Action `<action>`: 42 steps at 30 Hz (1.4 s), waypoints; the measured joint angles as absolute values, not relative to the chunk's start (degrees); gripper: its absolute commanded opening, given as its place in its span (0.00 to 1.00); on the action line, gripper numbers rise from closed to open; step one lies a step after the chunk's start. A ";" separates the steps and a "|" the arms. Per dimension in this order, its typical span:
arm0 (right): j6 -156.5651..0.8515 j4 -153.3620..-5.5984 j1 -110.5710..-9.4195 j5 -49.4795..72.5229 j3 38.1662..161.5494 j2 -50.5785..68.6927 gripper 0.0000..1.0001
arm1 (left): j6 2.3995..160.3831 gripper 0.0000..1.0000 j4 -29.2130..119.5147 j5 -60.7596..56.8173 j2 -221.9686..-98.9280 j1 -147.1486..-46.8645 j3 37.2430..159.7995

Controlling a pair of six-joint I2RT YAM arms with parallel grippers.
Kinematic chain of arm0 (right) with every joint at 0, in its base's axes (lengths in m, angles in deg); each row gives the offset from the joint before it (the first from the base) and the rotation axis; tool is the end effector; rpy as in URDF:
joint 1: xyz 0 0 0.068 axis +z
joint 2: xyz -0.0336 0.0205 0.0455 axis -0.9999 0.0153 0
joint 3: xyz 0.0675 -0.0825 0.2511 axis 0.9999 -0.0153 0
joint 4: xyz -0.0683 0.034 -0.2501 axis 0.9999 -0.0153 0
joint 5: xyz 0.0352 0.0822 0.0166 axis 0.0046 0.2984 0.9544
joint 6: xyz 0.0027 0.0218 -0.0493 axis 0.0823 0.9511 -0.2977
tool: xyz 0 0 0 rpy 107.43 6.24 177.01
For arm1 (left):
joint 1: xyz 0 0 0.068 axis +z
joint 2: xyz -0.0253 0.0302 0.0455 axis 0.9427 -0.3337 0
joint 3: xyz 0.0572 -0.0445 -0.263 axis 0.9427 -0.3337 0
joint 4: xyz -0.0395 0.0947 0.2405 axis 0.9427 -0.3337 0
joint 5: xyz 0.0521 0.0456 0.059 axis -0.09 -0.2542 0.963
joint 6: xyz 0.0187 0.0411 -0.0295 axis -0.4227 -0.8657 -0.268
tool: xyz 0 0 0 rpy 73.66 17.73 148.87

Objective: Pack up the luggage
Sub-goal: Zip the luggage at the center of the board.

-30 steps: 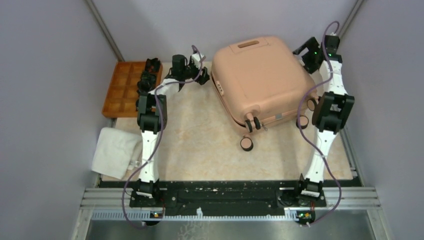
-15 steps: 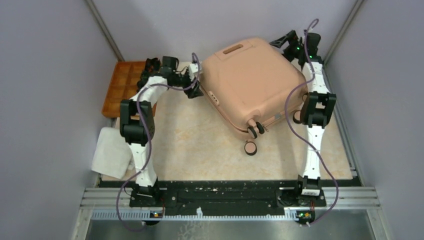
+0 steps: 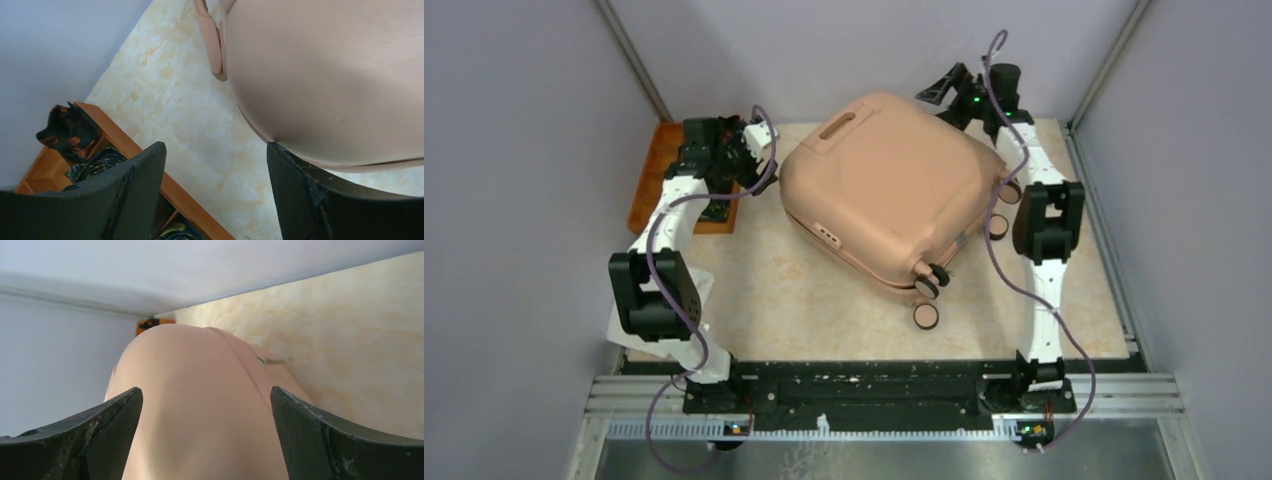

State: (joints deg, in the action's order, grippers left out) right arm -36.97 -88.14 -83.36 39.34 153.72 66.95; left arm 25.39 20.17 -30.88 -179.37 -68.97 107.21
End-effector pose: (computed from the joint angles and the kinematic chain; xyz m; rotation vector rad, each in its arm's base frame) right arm 0.5633 0.0777 0.2725 0.2840 2.0040 1.1994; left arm 0.3751 -0.0114 0.3173 1.0694 1.7730 -0.2290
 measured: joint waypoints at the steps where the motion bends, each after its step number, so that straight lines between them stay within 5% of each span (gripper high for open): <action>1: -37.62 -88.69 -84.11 37.79 150.46 63.98 0.99 | 25.93 0.80 21.24 -29.94 -179.87 -68.99 106.69; 10: -42.45 -91.35 -102.88 24.48 115.29 19.46 0.99 | 30.92 0.79 29.81 -24.06 -187.43 -68.42 107.06; 16: -42.00 -90.92 -98.88 25.86 78.35 -12.98 0.99 | 33.04 0.70 29.48 -28.17 -196.50 -68.07 113.22; 21: -38.28 -94.35 -98.62 31.52 59.12 -23.56 0.99 | 34.26 0.66 26.73 -35.97 -198.16 -68.07 114.14; 29: -31.48 -81.54 -90.51 37.60 51.49 -12.15 0.99 | 35.00 0.64 26.62 -41.06 -197.79 -67.24 113.48; 42: -33.91 -79.60 -84.02 34.73 87.07 27.61 0.99 | 41.45 0.63 33.57 -35.80 -194.58 -61.21 108.87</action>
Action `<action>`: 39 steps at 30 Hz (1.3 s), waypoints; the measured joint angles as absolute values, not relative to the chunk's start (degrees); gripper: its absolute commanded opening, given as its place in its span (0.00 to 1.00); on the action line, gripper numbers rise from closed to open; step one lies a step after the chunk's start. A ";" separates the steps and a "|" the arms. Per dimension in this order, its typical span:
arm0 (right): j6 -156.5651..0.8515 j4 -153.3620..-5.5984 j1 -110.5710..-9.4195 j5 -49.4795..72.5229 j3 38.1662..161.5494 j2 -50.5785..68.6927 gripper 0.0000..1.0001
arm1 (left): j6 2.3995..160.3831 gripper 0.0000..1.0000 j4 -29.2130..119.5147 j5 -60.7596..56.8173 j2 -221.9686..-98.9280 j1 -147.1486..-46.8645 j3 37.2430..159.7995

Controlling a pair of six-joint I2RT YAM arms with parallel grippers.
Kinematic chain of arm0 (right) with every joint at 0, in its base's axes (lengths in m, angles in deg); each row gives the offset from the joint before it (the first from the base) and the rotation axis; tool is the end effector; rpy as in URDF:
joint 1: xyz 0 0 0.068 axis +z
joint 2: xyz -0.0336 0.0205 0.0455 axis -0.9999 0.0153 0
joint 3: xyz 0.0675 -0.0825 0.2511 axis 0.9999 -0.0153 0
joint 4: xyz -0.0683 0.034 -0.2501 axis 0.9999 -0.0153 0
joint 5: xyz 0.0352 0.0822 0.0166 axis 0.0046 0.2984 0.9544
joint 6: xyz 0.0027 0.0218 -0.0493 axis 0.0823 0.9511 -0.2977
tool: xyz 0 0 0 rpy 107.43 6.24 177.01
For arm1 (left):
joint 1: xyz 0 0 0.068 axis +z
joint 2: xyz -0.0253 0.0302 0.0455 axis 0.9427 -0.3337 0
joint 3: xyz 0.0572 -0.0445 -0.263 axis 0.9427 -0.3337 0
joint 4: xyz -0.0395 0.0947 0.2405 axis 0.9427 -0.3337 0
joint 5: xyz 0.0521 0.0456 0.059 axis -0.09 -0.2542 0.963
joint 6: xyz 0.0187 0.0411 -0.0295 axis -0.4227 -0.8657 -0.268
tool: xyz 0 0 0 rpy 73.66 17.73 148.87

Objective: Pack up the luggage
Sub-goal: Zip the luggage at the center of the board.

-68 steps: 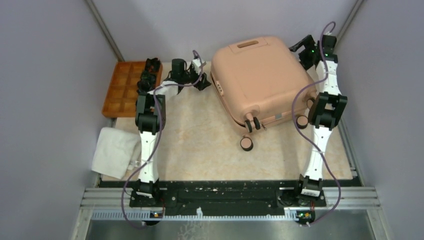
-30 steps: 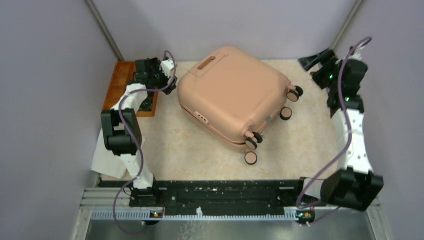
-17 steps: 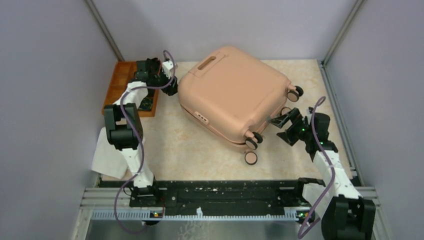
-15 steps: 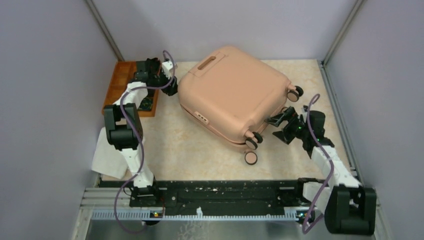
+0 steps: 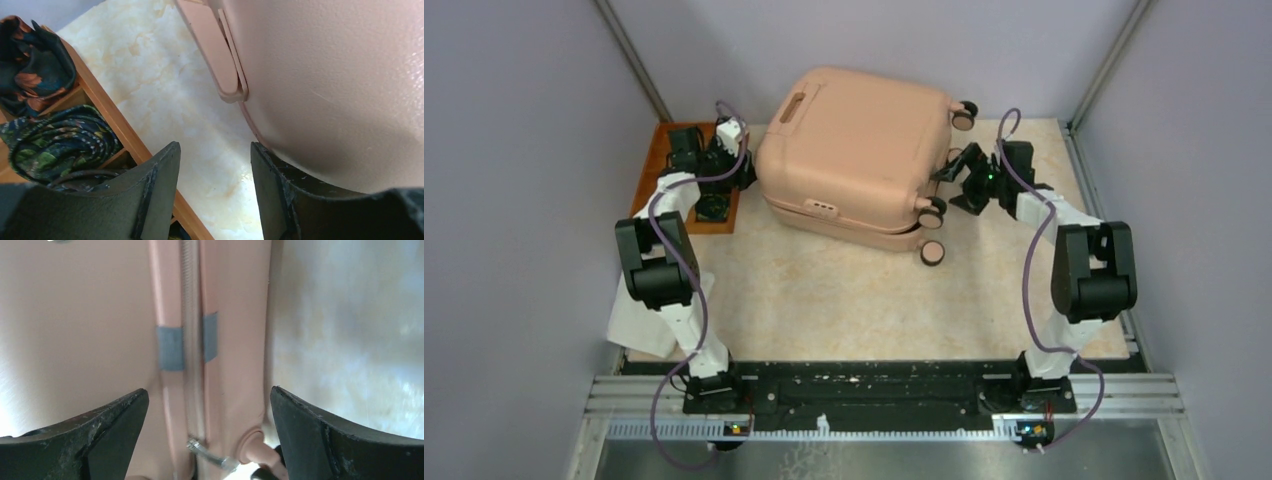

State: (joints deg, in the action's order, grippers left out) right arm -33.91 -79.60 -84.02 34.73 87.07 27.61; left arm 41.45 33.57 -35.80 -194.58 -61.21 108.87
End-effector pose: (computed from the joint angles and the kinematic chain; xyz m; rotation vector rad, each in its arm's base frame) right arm 0.3761 0.0520 0.2114 0.6135 2.2763 1.1090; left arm 0.4327 0.0468 0.2446 0.7190 1.9219 -0.4060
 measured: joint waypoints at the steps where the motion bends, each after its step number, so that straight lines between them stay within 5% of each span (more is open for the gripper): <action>1: -34.13 -79.64 -84.04 33.07 89.13 28.16 0.99 | 41.91 0.63 33.57 -35.84 -194.36 -61.23 108.50; 6: -36.53 -76.29 -84.04 27.08 90.61 24.49 0.99 | 44.82 0.63 32.81 -37.33 -193.84 -61.40 107.67; 15: -52.66 -66.33 -84.94 22.47 71.84 6.87 0.98 | 51.75 0.63 31.89 -41.61 -193.62 -63.28 107.45; 24: -73.93 -63.73 -86.05 22.05 68.74 0.29 0.94 | 51.09 0.78 27.98 -49.13 -189.16 -63.74 106.82; 31: -68.53 -71.07 -88.17 32.33 71.66 3.55 0.89 | 31.51 0.97 14.71 -47.40 -186.23 -65.05 109.90; 39: -54.61 -68.34 -88.76 36.57 67.40 1.86 0.89 | 3.31 0.99 16.11 -34.68 -164.33 -82.34 90.80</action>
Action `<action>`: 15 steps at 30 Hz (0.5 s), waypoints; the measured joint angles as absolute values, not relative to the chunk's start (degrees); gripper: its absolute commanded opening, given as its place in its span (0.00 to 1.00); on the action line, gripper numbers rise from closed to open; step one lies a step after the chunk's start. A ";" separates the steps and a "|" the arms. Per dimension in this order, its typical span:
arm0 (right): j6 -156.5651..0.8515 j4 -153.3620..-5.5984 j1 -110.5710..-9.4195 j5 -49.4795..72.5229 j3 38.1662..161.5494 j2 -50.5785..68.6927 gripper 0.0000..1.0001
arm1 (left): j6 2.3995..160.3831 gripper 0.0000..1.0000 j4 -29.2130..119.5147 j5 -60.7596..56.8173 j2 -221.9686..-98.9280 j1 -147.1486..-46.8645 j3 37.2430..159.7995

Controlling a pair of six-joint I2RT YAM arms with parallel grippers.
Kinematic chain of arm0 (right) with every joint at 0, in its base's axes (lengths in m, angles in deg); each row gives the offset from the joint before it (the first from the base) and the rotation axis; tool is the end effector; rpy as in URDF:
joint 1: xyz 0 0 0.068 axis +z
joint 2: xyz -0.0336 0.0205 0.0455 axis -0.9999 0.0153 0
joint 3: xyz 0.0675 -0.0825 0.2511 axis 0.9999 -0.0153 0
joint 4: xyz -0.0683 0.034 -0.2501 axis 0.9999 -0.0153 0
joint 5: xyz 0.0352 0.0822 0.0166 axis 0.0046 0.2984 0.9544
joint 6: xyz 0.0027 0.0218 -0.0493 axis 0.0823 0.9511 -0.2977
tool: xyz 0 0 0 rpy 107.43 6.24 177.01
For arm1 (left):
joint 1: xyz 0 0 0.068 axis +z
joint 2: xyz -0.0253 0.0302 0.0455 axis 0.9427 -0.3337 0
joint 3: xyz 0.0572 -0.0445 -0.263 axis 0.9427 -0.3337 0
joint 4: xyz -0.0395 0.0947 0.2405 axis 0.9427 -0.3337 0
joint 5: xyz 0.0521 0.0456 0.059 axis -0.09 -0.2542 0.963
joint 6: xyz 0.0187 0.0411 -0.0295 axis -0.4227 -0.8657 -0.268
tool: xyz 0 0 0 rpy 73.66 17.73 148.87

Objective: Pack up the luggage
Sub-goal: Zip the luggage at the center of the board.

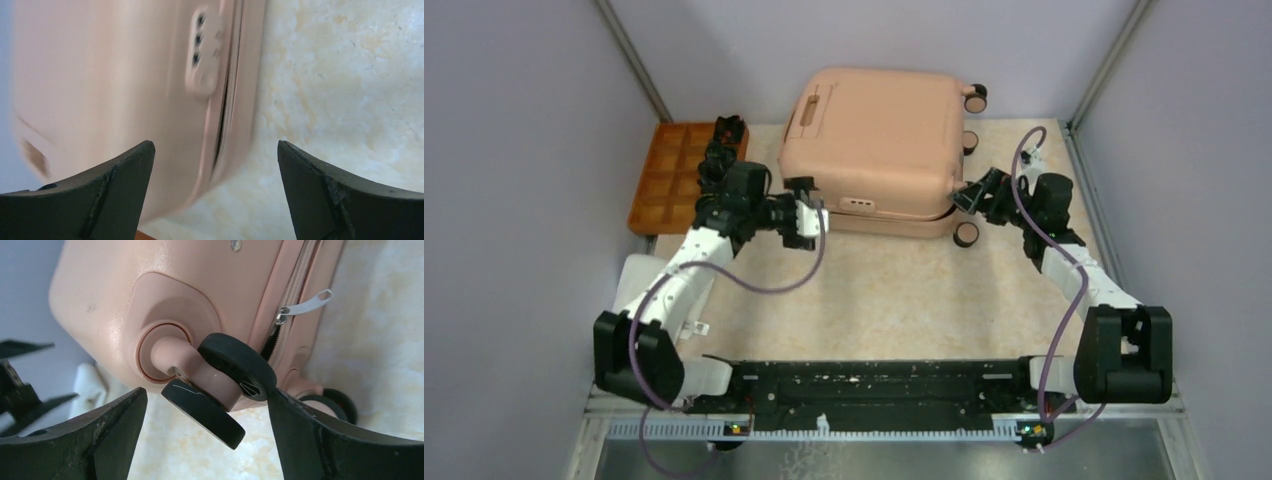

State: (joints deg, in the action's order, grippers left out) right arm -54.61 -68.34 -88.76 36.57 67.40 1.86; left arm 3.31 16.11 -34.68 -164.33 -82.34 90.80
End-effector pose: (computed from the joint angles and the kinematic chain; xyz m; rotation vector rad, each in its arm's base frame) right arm 0.2855 0.0211 0.2577 0.1127 1.9654 0.8990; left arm 0.2873 -0.0840 0.3009 1.5834 1.3928 -0.2629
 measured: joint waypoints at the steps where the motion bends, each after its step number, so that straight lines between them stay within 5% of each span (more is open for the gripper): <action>1: -52.42 -66.94 -88.78 37.11 66.79 1.86 0.88 | 0.12 0.99 17.70 -33.96 -161.88 -85.36 88.63; 6: -40.12 -56.10 -88.81 39.43 62.48 3.35 0.86 | -15.29 0.99 33.55 -31.01 -152.55 -94.01 71.41; 15: -19.94 -35.31 -88.61 42.08 57.30 7.44 0.85 | -26.44 0.99 60.76 -27.36 -160.37 -100.53 61.53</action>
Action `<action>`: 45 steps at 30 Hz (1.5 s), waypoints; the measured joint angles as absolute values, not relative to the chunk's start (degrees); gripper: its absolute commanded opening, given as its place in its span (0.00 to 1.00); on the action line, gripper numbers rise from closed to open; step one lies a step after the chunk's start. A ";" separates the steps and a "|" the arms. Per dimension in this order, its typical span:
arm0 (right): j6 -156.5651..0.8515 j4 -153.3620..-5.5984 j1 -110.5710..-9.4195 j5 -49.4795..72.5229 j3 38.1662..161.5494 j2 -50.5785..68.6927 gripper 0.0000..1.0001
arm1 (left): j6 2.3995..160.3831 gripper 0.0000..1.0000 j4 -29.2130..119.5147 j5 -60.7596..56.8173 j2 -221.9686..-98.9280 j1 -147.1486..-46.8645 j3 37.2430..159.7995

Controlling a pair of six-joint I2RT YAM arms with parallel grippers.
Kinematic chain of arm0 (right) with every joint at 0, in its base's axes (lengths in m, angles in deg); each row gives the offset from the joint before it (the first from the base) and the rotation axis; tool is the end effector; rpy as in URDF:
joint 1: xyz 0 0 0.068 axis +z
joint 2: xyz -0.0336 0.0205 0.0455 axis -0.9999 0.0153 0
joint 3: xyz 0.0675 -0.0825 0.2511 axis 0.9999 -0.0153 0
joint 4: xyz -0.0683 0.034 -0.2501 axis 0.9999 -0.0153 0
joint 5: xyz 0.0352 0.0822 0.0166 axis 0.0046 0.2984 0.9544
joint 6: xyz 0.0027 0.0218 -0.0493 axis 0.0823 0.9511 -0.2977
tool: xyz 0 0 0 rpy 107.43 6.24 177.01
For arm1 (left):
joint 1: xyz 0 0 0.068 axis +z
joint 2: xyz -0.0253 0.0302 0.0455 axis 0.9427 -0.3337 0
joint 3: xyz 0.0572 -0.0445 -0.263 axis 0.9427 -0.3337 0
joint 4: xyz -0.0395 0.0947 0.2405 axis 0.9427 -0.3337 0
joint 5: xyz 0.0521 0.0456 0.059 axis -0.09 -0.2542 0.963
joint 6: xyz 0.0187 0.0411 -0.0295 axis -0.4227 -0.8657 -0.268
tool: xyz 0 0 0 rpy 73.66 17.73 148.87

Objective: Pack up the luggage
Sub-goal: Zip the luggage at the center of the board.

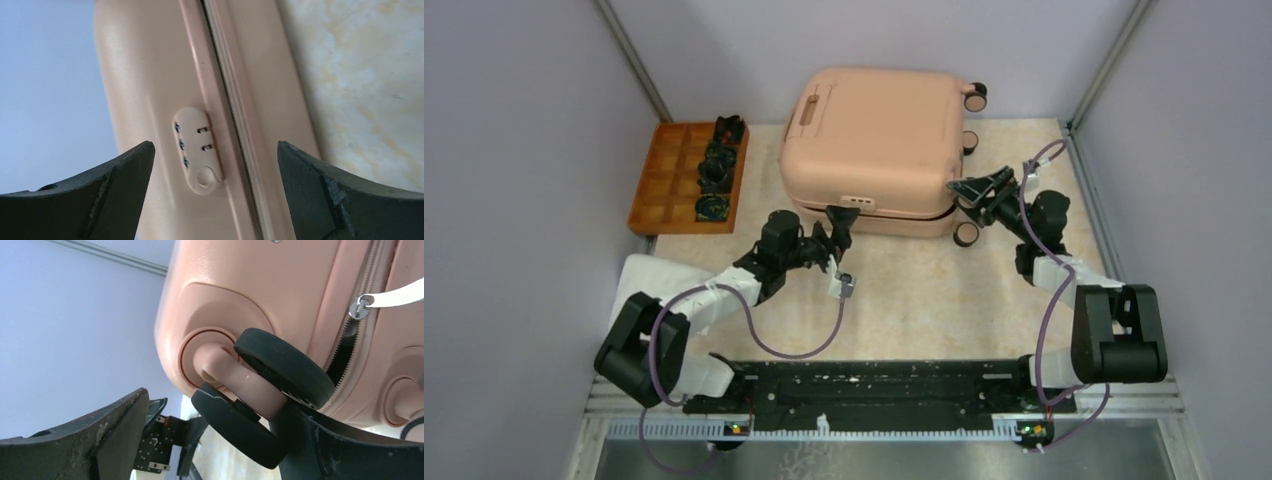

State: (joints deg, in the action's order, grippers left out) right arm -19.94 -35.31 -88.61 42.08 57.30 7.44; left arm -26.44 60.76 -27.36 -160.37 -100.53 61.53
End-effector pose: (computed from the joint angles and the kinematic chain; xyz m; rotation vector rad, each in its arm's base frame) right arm 0.2858 0.0247 0.2320 0.4327 1.7528 1.3801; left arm 0.2282 -0.1546 0.2172 1.8312 0.5052 0.2088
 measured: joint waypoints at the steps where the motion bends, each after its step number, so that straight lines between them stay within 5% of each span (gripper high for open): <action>1: -18.63 -33.83 -88.56 42.25 57.24 7.37 0.85 | -26.70 0.99 62.84 -27.18 -161.27 -100.94 61.79; 16: -11.94 -31.09 -88.65 43.04 57.24 7.31 0.83 | -29.34 0.99 85.35 -22.75 -174.16 -103.26 64.87; 32: -7.55 -13.74 -87.91 44.52 61.63 1.45 0.85 | -28.93 0.98 90.03 -19.34 -181.31 -103.89 69.51; 37: -11.70 -21.63 -89.26 43.96 60.65 -1.09 0.91 | -27.40 0.97 89.24 -19.36 -183.65 -104.31 73.40; 45: -38.96 -46.83 -98.93 34.08 60.74 -11.62 0.84 | -23.24 0.98 82.82 -19.60 -185.73 -104.96 81.38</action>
State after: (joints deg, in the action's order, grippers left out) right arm -38.96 -46.83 -98.93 34.08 60.74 -11.62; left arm -23.24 82.82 -19.60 -185.73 -104.96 81.38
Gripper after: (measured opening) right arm 0.845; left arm 0.976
